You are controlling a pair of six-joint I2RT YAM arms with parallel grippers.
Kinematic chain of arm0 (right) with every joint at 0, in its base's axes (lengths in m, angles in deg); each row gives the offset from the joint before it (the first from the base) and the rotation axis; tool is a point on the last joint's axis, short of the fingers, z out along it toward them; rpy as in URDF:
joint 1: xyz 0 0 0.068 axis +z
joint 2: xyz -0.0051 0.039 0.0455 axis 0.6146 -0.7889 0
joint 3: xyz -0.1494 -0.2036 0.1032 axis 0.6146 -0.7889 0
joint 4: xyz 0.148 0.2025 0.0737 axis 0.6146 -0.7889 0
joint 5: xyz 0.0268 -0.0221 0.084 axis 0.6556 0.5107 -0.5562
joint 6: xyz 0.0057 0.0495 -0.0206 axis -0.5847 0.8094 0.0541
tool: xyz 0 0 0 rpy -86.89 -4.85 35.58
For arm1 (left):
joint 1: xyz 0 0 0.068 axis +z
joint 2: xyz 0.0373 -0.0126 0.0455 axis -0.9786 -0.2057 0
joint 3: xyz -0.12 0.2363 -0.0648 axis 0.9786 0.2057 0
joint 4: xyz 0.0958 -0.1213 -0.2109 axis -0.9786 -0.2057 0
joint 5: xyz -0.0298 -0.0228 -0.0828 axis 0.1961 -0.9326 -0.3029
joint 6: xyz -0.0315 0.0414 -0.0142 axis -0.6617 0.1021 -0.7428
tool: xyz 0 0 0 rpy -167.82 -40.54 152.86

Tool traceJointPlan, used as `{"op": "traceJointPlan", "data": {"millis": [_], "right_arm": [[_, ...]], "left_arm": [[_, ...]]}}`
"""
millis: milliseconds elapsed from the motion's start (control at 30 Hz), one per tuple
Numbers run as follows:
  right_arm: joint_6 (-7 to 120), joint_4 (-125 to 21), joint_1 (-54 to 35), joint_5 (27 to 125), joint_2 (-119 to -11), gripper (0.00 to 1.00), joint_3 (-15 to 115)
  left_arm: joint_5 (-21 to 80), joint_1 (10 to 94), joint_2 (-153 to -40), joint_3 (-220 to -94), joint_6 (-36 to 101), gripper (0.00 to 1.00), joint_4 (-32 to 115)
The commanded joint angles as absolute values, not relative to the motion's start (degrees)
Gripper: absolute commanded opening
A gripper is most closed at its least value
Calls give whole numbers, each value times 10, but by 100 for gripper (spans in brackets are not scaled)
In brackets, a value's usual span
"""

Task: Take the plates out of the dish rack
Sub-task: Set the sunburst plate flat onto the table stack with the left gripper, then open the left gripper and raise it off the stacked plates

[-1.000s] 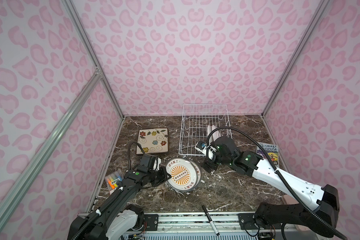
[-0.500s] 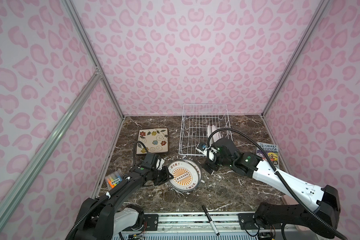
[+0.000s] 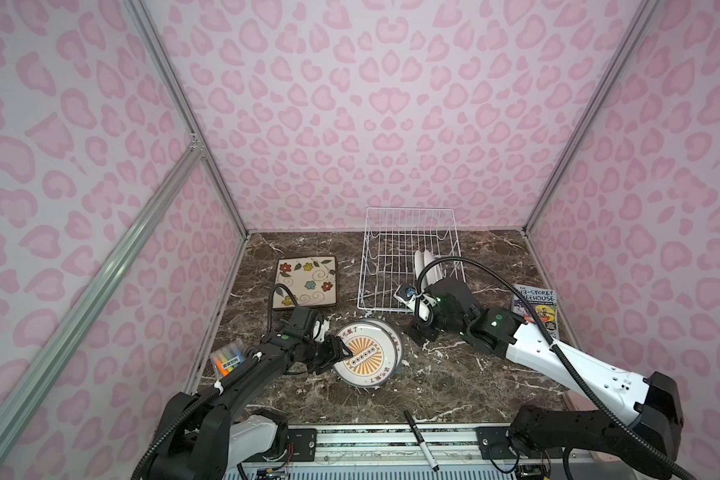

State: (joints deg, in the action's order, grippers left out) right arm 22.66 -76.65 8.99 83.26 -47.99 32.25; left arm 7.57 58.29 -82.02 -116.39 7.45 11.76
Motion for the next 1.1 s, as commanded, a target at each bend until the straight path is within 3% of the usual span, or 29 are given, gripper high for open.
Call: {"op": "traceJointPlan", "data": {"millis": [0,167,433,867,1067], "right_arm": [[236,-752,91,848,-477,99,318],[242,-750,91,853,-474,99,315],[246,-743,91,861,-463,99,304],[269,-722,91,879,-430,99,280],[282,-715,91,932,-415,99,274]], "left_arm": [[80,584,-826,-1179,90,67,99],[92,583,-839,-1202,106,81,78],[104,581,-872,-1228,106,87,73],[127,577,-897,-1273,137,89,17],[164,577,-868,-1297,143,90,-16]]}}
